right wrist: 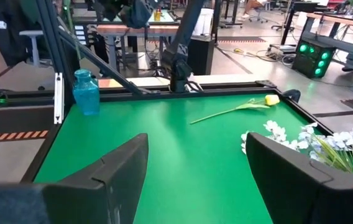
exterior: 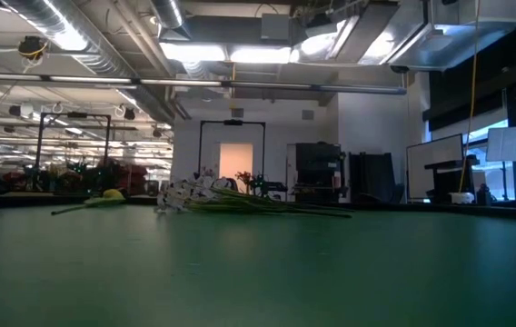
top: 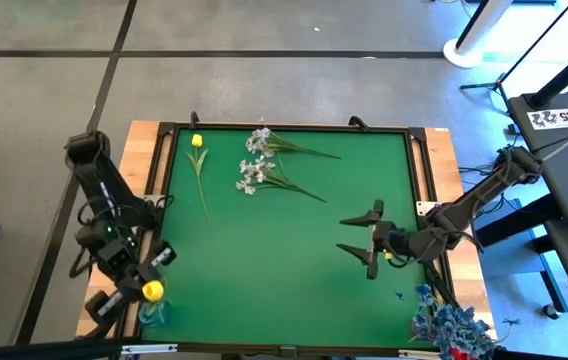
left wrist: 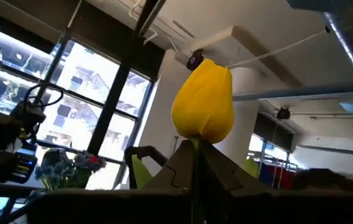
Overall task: Sort flowers into vase by color
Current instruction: Put the bottom yellow flower into the blue vase
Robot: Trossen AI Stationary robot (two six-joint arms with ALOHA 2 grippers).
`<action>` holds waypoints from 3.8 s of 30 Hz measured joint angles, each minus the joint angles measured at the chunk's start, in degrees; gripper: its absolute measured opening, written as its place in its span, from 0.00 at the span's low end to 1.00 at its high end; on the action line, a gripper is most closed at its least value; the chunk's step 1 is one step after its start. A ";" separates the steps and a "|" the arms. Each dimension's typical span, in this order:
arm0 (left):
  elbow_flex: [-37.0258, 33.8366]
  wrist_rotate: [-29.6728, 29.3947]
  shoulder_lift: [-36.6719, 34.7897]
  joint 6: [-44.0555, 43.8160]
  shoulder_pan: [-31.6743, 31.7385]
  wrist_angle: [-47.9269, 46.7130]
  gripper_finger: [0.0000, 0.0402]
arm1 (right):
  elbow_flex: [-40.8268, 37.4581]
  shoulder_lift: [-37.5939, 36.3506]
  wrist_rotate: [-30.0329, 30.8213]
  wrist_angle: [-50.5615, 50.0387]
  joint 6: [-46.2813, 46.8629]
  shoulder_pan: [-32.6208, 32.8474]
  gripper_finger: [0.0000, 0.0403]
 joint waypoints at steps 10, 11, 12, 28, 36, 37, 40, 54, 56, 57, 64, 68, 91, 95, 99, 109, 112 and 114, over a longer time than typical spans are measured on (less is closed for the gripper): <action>0.00 -6.68 5.72 8.55 -6.06 7.44 0.01 | 0.00 1.37 0.02 0.10 0.19 0.00 0.67; 0.00 -8.22 5.39 9.69 -7.21 7.48 0.01 | 0.00 1.37 0.01 0.12 0.19 0.00 0.67; 0.00 -9.85 5.18 10.39 -8.19 7.53 0.01 | 0.00 1.37 0.01 0.12 0.19 0.00 0.67; -0.04 -29.11 9.67 18.86 -14.09 5.28 0.02 | 0.00 1.37 -0.01 0.10 1.15 0.00 0.67; -0.04 -45.17 6.38 20.93 -21.95 5.32 0.20 | 0.00 1.37 -0.01 0.09 1.26 0.00 0.67; -0.04 -47.51 5.78 21.49 -22.94 5.34 0.23 | 0.00 1.37 -0.01 0.09 1.26 0.00 0.67; -0.04 -51.93 3.73 22.60 -25.42 5.27 0.30 | 0.00 1.37 -0.01 0.10 1.26 0.00 0.67; 3.54 -52.02 -6.70 33.96 -37.26 4.65 0.36 | 0.00 1.35 -0.88 0.12 1.26 0.00 0.67; 3.24 -52.04 -6.46 32.43 -36.18 3.42 0.36 | 0.00 1.35 -1.53 0.09 1.26 0.00 0.67; 3.21 -52.03 -6.27 30.90 -35.96 3.12 0.36 | 0.00 1.35 -1.84 0.08 1.26 0.00 0.67; 3.17 -51.94 -3.98 14.33 -35.18 -11.38 0.36 | 0.00 1.35 -2.01 -0.37 1.26 0.00 0.67; 3.12 -51.88 -1.76 1.06 -34.35 -22.82 0.36 | 0.00 1.35 -2.02 -1.24 1.38 0.00 0.67; 2.98 -24.17 -3.39 -54.68 -15.98 -76.01 0.31 | 0.02 1.33 -2.22 -1.91 2.31 0.00 0.67; 3.08 -20.09 -8.59 -53.96 -13.14 -80.74 0.31 | 0.02 1.33 -2.48 -2.99 2.72 0.00 0.67; 3.10 -16.35 -15.41 -55.20 -12.50 -85.29 0.31 | 0.00 1.33 -3.06 -3.63 3.84 0.00 0.67; 3.13 -9.78 -22.50 -70.00 -12.45 -89.37 0.31 | 0.00 1.35 -3.00 -7.12 7.25 0.00 0.67; 3.13 -7.81 -22.45 -71.92 -12.69 -89.59 0.31 | 0.00 1.35 -1.52 -7.84 7.13 0.00 0.67; 3.13 -4.98 -22.48 -74.57 -13.00 -89.50 0.31 | 0.00 1.35 -0.27 -7.87 6.87 0.00 0.67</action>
